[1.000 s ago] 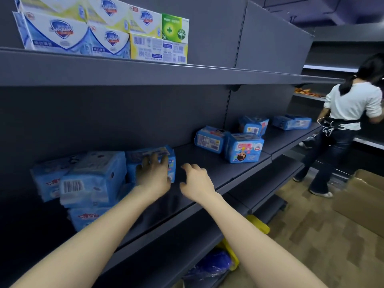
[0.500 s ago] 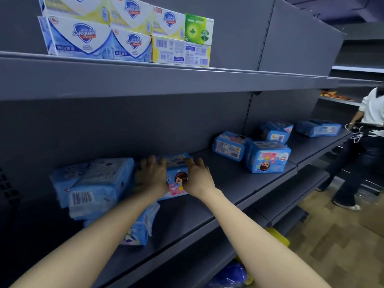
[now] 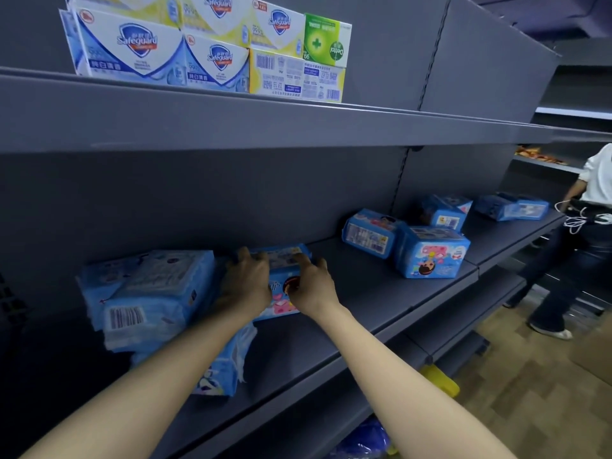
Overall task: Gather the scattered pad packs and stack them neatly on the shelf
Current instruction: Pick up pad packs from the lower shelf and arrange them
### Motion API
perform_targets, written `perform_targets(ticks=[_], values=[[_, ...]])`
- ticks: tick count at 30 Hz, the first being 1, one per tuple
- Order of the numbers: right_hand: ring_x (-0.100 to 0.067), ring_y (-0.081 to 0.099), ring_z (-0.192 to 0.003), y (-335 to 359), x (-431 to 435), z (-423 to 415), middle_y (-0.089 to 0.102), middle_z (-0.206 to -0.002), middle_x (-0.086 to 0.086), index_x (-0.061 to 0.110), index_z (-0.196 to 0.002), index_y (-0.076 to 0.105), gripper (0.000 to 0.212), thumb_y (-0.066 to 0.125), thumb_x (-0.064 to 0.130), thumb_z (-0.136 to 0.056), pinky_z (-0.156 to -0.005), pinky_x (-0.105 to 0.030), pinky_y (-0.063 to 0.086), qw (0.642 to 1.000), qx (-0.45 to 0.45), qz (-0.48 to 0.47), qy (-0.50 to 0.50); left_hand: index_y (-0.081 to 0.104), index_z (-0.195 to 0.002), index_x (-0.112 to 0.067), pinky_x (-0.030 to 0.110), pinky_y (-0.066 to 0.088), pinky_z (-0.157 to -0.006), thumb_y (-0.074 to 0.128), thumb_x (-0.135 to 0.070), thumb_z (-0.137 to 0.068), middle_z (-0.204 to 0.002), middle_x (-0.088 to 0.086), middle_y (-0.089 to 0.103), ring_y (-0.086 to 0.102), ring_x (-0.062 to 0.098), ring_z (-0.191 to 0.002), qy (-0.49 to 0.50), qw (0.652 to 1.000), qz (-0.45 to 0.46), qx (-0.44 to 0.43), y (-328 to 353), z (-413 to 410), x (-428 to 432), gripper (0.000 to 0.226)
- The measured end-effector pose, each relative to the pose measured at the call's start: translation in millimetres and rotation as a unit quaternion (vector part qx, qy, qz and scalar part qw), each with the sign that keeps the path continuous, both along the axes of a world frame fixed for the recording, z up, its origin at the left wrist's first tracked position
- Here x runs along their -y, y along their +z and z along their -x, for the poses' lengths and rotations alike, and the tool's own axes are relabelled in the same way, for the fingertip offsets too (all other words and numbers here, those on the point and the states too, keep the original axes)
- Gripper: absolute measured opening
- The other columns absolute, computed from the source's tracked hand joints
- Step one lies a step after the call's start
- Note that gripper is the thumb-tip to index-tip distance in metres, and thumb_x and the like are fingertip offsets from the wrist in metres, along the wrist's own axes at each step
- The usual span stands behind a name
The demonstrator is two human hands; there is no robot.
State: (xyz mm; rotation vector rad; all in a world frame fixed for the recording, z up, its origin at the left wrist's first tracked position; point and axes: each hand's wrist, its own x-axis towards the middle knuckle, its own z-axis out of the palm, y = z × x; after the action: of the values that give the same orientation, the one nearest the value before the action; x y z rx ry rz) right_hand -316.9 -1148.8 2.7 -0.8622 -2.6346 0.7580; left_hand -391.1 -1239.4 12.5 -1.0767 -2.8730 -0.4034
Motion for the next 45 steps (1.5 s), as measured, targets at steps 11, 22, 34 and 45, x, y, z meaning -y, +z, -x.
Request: perform_targets(ticks=[11,22,34,45], values=[[-0.039,0.052,-0.108,7.9,-8.4,-26.4,0.043,-0.125,-0.016,0.019,-0.143,0.034,0.061,0.053,0.010,-0.086,-0.092,-0.038,0.046,0.996,-0.060,-0.016,-0.071,0.039,-0.132,-0.013,0.037,0.047,-0.089,0.063,-0.014,-0.085,-0.134,0.012,0.033,0.044,0.036,-0.117,-0.035,0.997,-0.072,0.022,6.0,-19.3,-11.1,0.053],[-0.038,0.049,-0.111,11.1,-18.3,-65.9,0.044,-0.123,-0.015,0.017,-0.139,0.039,0.060,0.058,0.011,-0.083,-0.090,-0.033,0.040,0.994,-0.041,-0.028,-0.101,0.041,-0.134,-0.018,0.034,0.045,-0.091,0.068,-0.018,-0.081,-0.131,0.009,0.040,0.050,0.029,-0.115,-0.098,0.986,-0.126,0.051,10.2,-40.4,-13.3,0.060],[-0.034,0.039,-0.117,4.4,-21.8,-88.6,0.033,-0.127,-0.015,0.014,-0.141,0.033,0.062,0.061,0.010,-0.084,-0.088,-0.032,0.040,0.992,0.032,-0.079,-0.091,0.047,-0.128,-0.016,0.032,0.044,-0.091,0.067,-0.017,-0.081,-0.127,0.008,0.040,0.051,0.028,-0.113,-0.134,0.982,-0.119,0.065,1.4,-57.8,-12.5,0.051],[-0.038,0.045,-0.110,-2.4,-24.4,-80.9,0.033,-0.139,-0.010,0.017,-0.140,0.038,0.067,0.067,0.018,-0.080,-0.095,-0.035,0.037,0.985,0.074,-0.151,-0.036,0.040,-0.131,-0.006,0.033,0.045,-0.089,0.055,-0.016,-0.091,-0.141,0.010,0.026,0.034,0.030,-0.126,-0.125,0.991,-0.033,-0.039,-10.9,-68.7,-15.1,0.044]])
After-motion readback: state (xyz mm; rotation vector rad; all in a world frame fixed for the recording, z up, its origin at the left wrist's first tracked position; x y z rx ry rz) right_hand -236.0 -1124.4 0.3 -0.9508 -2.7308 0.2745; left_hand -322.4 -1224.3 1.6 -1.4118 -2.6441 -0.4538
